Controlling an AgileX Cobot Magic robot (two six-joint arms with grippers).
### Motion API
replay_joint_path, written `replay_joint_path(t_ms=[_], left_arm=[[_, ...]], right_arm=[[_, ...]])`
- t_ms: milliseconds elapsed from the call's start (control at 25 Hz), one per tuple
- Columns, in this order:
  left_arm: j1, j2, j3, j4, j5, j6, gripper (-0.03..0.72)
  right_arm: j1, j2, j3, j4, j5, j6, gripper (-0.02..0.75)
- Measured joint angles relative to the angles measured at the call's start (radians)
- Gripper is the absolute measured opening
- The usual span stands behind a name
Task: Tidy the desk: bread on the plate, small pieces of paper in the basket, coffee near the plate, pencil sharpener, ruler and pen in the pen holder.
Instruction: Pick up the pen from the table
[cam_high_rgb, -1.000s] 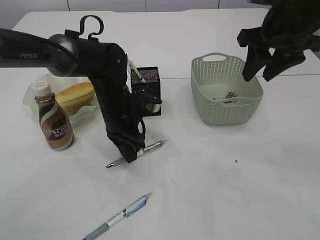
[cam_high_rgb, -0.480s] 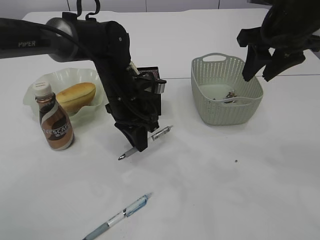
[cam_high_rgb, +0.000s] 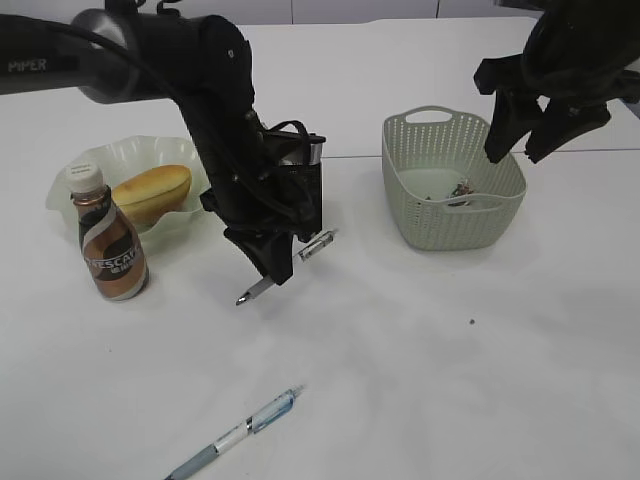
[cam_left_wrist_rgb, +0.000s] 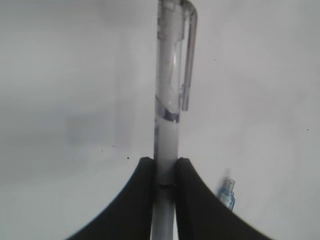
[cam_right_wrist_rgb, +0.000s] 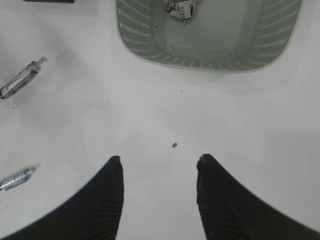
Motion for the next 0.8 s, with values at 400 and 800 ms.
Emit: replay_joint_path(t_ms=[400,800], left_arm=[[-0.002,-0.286,0.390,0.000,-0.306,-0.009,0.064],[-0.009,-0.519,0.886,-0.018,-1.122,-0.002,0.064]], right_arm=[[0.000,0.000,0.000,0.000,0.000,-0.021,0.354],[0.000,0.000,0.000,0.000,0.000,-0.021,0.354]])
